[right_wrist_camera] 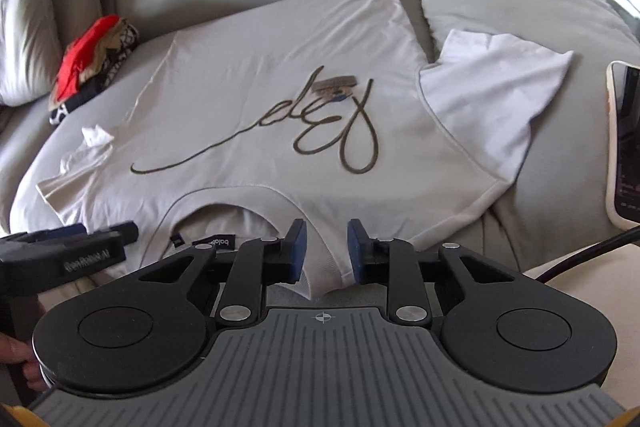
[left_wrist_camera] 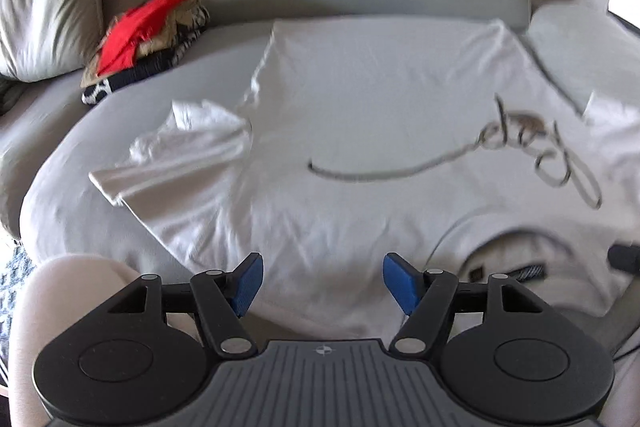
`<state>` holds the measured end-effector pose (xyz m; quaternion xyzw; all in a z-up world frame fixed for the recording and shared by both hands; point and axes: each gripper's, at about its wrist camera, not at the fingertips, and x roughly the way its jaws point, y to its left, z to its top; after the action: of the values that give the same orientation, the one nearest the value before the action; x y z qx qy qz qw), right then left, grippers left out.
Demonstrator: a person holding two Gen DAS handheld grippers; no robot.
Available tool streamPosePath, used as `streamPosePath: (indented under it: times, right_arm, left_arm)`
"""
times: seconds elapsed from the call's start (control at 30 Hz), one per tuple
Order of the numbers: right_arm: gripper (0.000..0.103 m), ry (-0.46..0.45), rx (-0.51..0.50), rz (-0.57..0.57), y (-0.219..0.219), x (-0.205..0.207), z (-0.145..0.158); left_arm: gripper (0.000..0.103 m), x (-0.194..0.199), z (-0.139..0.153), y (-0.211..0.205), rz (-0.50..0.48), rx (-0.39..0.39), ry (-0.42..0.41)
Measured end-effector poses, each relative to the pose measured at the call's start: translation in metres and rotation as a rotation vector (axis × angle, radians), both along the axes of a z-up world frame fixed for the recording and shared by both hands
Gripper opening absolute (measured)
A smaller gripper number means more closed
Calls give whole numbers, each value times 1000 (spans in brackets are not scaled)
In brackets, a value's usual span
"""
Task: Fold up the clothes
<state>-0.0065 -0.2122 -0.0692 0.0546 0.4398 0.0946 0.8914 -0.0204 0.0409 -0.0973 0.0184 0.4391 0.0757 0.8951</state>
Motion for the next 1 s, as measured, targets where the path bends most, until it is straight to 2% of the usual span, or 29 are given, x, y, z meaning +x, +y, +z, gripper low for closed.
streamPosePath:
  times: [0.17, 0.33, 0.4, 0.47, 0.57, 0.87, 1.0]
  right_arm:
    - [29, 73, -15, -14, -2, 5, -14]
    - [30, 119, -7, -51, -14, 2, -12]
    - [34, 80, 31, -84, -25, 0, -4]
    - [42, 33, 60, -125, -36, -1, 7]
    - [48, -14, 74, -190, -56, 6, 19]
    - [48, -84, 192, -423, -138, 43, 25]
    - [47, -65, 271, -524, -182, 74, 16]
  left_arm:
    - [67, -2, -1, 2, -2, -24, 29]
    - [66, -7, 5, 1, -9, -51, 74]
    - [68, -8, 10, -1, -28, -71, 71]
    - [68, -8, 15, -6, -49, -81, 60]
    - [70, -7, 25, -13, -84, -82, 41]
    - [72, 1, 36, -20, -110, -105, 38]
    - [72, 6, 35, -25, -115, -95, 43]
